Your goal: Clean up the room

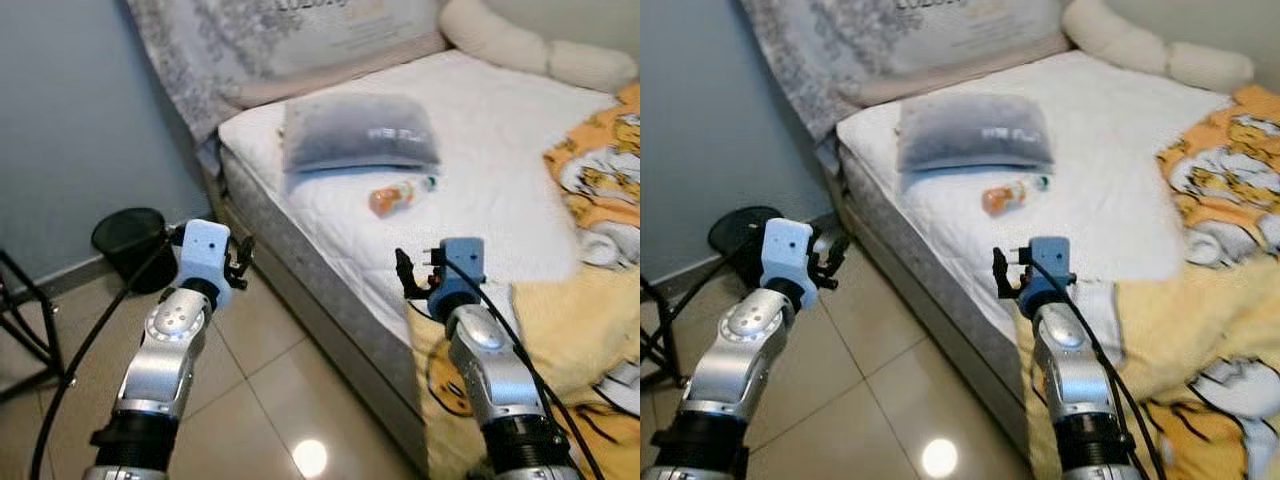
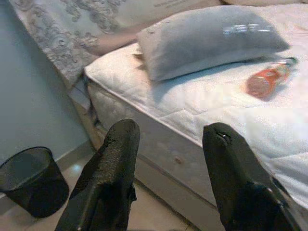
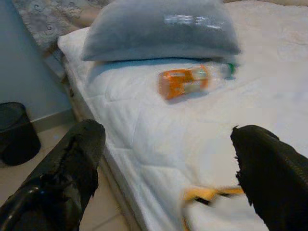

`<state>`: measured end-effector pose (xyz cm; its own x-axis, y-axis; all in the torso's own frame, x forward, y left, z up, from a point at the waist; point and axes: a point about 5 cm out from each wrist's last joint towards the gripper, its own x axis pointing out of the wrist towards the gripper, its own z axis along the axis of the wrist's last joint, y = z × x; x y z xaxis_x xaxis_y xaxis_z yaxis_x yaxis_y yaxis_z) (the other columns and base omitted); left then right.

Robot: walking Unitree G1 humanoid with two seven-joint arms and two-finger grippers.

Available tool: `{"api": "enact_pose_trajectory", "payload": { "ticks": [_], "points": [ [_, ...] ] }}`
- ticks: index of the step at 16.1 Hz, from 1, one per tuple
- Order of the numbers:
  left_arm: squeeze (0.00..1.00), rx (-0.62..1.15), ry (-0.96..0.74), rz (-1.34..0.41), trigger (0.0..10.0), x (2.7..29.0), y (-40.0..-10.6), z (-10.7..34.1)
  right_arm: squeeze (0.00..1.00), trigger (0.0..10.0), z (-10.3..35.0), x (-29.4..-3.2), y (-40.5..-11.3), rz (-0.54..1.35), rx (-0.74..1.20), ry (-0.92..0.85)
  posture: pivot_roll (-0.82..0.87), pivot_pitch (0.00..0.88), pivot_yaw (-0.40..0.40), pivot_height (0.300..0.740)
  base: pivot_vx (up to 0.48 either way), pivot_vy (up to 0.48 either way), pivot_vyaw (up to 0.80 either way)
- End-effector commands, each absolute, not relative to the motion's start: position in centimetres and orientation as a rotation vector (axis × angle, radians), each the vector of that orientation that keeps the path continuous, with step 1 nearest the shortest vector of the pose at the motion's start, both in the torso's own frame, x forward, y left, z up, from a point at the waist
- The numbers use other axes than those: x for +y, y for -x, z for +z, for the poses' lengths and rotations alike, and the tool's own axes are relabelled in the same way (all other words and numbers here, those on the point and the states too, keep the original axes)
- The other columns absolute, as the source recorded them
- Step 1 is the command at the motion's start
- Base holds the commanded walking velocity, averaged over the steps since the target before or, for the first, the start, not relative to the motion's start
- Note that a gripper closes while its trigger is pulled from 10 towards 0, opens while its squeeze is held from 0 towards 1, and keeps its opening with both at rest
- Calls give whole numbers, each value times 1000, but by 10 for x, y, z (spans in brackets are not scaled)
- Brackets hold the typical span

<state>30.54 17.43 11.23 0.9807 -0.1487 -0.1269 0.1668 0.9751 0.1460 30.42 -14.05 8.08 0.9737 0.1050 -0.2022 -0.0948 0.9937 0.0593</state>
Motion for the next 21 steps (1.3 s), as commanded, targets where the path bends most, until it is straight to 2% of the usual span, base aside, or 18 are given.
{"api": "enact_pose_trajectory", "payload": {
  "ticks": [1,21],
  "points": [
    [0,108,-163,-142,10000,180,-307,116,0,10000,85,-132,-306,129,191,-53,-50,0,34,740,304,0,0],
    [0,103,-166,-155,10000,176,-305,117,0,10000,84,-129,-304,142,189,-47,-46,0,31,740,302,0,0]
  ]
}}
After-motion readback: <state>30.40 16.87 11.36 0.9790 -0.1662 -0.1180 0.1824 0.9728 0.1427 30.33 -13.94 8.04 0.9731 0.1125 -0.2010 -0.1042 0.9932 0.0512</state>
